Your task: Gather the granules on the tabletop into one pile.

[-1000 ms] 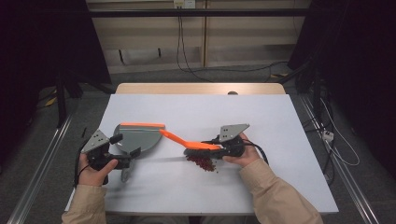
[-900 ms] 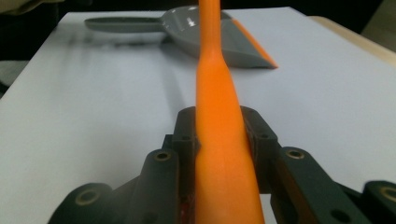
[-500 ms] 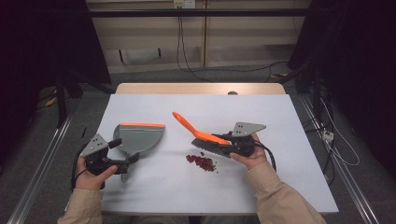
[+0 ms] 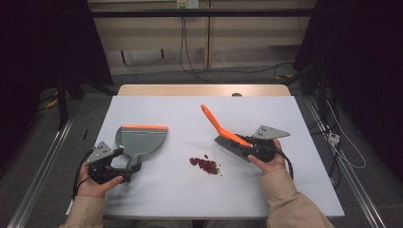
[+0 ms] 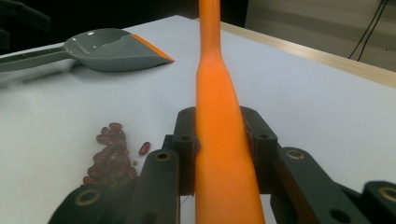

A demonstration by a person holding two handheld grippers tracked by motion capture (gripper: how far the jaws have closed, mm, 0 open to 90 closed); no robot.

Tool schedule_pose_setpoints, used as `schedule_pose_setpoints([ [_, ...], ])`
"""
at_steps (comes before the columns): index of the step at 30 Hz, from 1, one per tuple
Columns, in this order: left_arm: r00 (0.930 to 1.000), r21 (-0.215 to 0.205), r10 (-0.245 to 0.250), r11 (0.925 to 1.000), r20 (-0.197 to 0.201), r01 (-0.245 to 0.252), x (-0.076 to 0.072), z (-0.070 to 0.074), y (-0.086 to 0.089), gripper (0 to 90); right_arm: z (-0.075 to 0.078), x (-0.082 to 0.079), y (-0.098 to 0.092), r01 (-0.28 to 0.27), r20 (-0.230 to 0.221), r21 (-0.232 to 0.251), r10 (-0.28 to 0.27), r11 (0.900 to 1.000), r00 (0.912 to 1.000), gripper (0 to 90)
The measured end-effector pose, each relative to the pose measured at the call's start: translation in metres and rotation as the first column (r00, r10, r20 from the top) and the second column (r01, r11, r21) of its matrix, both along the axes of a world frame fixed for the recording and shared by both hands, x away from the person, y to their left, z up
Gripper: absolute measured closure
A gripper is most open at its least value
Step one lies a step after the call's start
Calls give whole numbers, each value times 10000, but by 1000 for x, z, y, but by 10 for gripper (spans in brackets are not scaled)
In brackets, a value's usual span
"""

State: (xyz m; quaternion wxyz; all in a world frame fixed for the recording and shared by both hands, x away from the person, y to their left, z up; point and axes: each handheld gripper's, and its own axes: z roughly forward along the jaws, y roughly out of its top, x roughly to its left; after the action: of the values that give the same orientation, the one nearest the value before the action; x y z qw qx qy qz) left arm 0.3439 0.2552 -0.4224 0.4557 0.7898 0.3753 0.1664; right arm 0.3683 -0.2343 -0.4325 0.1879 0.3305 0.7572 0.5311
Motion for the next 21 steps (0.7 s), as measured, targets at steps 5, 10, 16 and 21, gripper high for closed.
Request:
schedule_pose_setpoints([
  [5,9994,281,254,9993,-250,-247,0,-6,-1,84,0,-2,-5,129,36,57,-129,9999,9999,710],
  [10,9984,483,429,9980,-362,-411,0,-10,0,98,-1,-2,-4,112,83,75,-113,9999,9999,710],
  [16,9947,885,854,9928,-565,-802,3,-16,0,124,-2,-1,-3,238,-37,24,-238,9997,9997,710],
  [21,9925,1007,1017,9904,-676,-946,6,-20,0,171,-5,-1,-4,337,-111,-155,-339,9993,9994,710],
])
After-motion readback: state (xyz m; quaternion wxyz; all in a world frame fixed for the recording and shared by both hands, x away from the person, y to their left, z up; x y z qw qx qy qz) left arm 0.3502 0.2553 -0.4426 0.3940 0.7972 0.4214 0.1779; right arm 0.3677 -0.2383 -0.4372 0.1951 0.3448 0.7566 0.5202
